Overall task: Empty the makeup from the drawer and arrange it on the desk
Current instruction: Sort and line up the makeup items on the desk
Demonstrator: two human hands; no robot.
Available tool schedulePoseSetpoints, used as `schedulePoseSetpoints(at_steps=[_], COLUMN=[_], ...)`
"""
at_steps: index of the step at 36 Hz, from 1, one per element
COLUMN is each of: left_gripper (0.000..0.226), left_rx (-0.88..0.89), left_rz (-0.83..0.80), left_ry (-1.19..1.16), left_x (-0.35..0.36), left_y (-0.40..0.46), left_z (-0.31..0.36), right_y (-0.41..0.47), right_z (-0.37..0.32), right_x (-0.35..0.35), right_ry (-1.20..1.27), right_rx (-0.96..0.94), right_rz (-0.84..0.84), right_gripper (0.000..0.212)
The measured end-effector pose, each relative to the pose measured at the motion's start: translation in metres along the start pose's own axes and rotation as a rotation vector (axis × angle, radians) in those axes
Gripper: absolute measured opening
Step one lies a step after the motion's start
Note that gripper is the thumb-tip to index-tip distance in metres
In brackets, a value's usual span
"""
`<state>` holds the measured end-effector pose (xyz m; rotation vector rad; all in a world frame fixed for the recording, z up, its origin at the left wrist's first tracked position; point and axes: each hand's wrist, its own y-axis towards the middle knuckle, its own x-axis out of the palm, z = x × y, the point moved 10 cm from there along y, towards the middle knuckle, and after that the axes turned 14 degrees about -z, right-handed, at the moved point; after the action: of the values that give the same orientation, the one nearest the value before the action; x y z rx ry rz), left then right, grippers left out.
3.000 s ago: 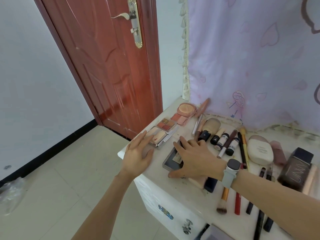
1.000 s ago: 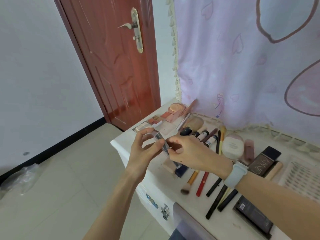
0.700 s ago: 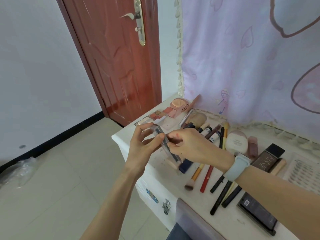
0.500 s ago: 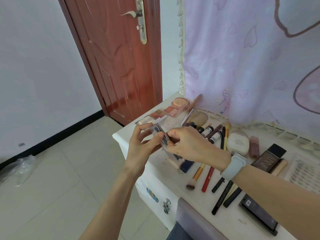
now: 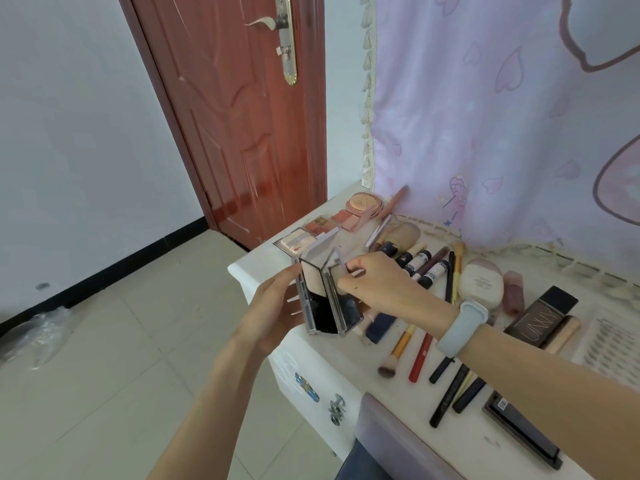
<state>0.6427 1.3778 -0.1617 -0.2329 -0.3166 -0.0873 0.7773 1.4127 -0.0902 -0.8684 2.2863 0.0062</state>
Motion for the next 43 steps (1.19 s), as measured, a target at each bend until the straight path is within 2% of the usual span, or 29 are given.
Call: schedulePoseSetpoints(at_steps=[3,7,9,13,18,21,29,33,35,36,38,39,41,43], left_gripper=[0.036,0.031,0.031,0.031,0.028,0.022,0.044,0.049,0.046,0.043,0.040,0.041,0.047,0.058], left_rx=[-0.064,-0.110,-0.132,-0.183,-0.135,-0.079,-0.051,-0.025,0.033,0.067,0.121,0.145,0.201,0.230], left_rz=[0.016,0.046,0.058,0.103,0.171,0.199,0.093,0.041,0.050,0.056,0.067,0.068,0.045,0.026], left_ry=[-0.020,-0.061,-0.036,0.152,0.494,0.693,0.940,0.944,0.927,0.904,0.899,0.936,1.044,1.123], left_x=[-0.005,-0.009,-0.014,-0.026,-0.036,-0.034,-0.013,-0.007,-0.008,-0.008,-0.010,-0.010,-0.006,-0.002], left_y=[0.003,0.007,0.010,0.016,0.019,0.018,0.028,0.031,0.026,0.022,0.013,0.008,0.003,0.001], left_z=[-0.007,-0.011,-0.010,-0.006,0.004,0.011,0.020,0.021,0.024,0.025,0.024,0.023,0.020,0.016], right_y=[0.003,0.008,0.011,0.016,0.014,0.013,0.008,0.005,0.003,0.002,-0.003,-0.007,-0.013,-0.016], right_z=[0.014,0.035,0.044,0.054,0.064,0.065,0.062,0.064,0.069,0.073,0.072,0.064,0.044,0.032], right_x=[0.001,0.002,0.002,-0.002,-0.003,-0.002,0.011,0.014,0.011,0.004,-0.018,-0.026,-0.029,-0.023], right_ry=[0.084,0.300,0.374,0.454,0.589,0.607,0.871,0.916,0.856,0.736,0.377,0.205,-0.092,-0.373], right_rx=[0.078,0.190,0.238,0.285,0.324,0.335,0.328,0.312,0.309,0.301,0.221,0.136,-0.058,-0.166], right_rz=[-0.001,0.035,0.059,0.118,0.149,0.140,0.007,-0.019,0.017,0.064,0.174,0.214,0.237,0.223], right_gripper=[0.022,0.032,0.022,0.009,0.030,0.028,0.026,0.026,0.024,0.021,0.019,0.026,0.041,0.046])
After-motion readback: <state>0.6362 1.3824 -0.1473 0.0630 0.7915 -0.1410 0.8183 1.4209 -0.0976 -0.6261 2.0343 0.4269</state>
